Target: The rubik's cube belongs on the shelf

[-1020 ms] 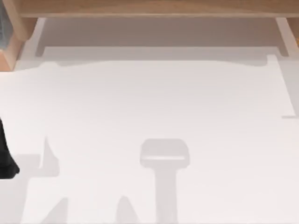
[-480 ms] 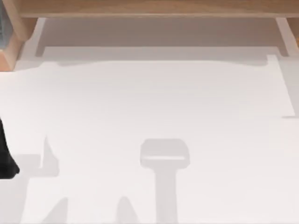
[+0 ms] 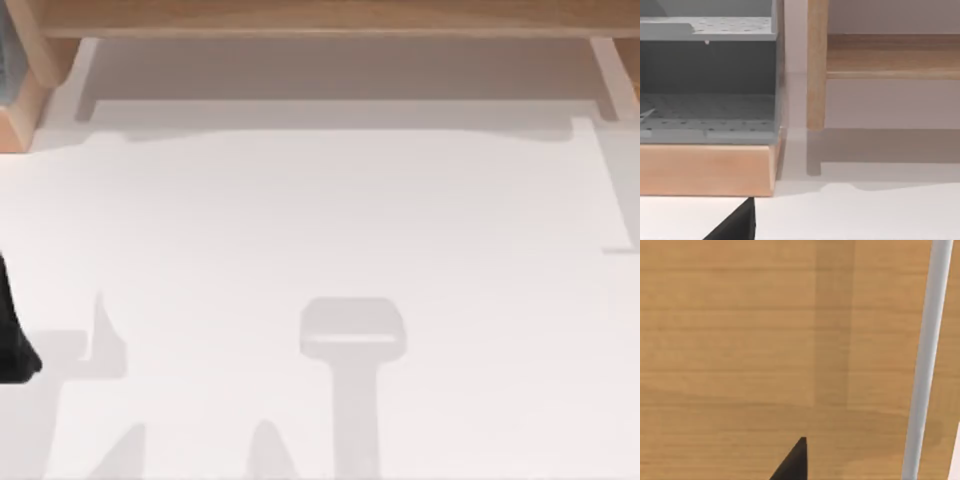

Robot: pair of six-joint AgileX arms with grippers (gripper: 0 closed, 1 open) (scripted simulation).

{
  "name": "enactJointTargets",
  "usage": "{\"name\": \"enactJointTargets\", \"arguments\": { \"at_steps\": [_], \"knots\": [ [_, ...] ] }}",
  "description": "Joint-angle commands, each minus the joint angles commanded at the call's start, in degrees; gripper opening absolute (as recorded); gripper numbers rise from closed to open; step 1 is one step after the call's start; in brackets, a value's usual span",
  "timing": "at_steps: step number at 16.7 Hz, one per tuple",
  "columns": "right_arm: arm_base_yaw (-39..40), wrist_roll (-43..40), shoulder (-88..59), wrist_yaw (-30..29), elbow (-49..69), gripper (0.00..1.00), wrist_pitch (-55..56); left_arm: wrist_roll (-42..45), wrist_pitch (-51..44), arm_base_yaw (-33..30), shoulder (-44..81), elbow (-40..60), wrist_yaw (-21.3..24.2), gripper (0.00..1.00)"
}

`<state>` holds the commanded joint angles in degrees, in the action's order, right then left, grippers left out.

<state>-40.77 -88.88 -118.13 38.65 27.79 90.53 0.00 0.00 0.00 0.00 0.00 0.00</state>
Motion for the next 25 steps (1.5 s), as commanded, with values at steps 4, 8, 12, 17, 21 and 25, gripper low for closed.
{"name": "enactJointTargets", "arguments": {
  "at_steps": [4, 8, 12, 17, 21, 25],
  "knots": [
    [0.0, 0.0, 0.0, 0.0, 0.0, 1.0, 0.0, 0.0, 0.0, 0.0, 0.0, 0.0, 0.0, 1.0],
    [0.0, 0.0, 0.0, 0.0, 0.0, 1.0, 0.0, 0.0, 0.0, 0.0, 0.0, 0.0, 0.0, 1.0],
    [-1.16, -0.02, 0.49, 1.22, -1.51, 1.0, 1.17, 0.0, 0.0, 0.0, 0.0, 0.0, 0.0, 1.0],
    [-2.67, 0.03, 1.04, 2.79, -3.49, 1.0, 2.54, 0.0, 0.0, 0.0, 0.0, 0.0, 0.0, 1.0],
    [-3.53, 0.16, 0.79, 1.73, -1.87, 1.0, 0.87, 0.0, 0.0, 0.0, 0.0, 0.0, 0.0, 1.0],
    [-8.61, 1.44, 0.32, -3.53, 7.09, 1.0, -9.42, 0.0, 0.0, 0.0, 0.0, 0.0, 0.0, 1.0]
  ]
}}
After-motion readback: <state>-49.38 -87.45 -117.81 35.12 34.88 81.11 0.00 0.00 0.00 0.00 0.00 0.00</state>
